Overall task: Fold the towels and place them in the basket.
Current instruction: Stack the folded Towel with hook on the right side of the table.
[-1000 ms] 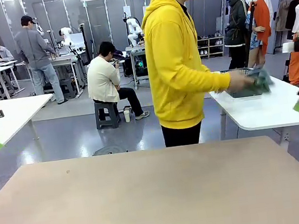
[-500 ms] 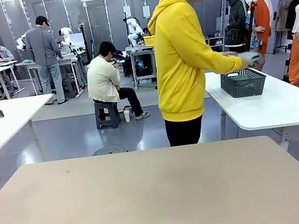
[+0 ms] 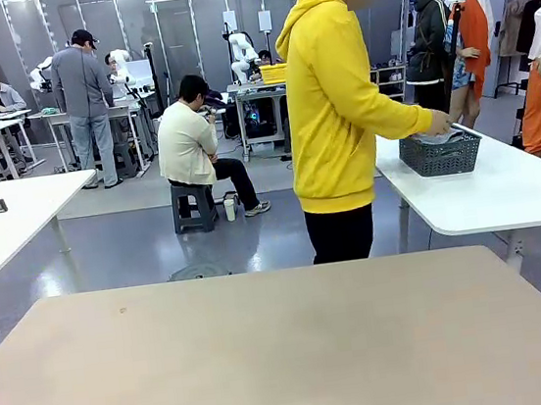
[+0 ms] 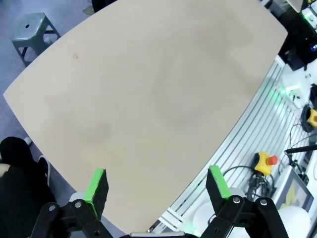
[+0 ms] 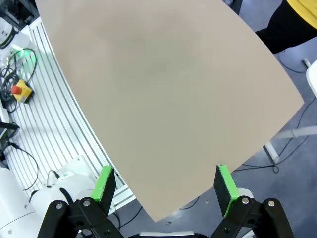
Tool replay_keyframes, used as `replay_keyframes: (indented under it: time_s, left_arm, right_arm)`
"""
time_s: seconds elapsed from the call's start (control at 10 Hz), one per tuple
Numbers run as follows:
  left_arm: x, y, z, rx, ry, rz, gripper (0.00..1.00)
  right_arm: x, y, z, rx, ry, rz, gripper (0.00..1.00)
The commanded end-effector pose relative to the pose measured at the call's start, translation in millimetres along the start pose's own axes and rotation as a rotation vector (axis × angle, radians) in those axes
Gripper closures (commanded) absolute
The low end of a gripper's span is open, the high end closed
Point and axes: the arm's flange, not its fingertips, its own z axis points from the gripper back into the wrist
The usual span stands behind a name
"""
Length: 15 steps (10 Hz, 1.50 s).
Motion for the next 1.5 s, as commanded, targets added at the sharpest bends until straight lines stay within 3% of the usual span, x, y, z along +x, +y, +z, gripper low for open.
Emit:
replay_keyframes:
  time_s: [0.0,1.4]
  left_arm:
    - [0.1,-0.4,2.0,0.003,0.004,-0.013,0.0]
    - [0.1,-0.4,2.0,0.003,0.004,-0.013,0.0]
  right_arm:
    - [-0.1,-0.1,1.3,-0.005,0.015,0.01,0.0]
    - [-0.1,-0.1,1.3,-0.005,0.015,0.01,0.0]
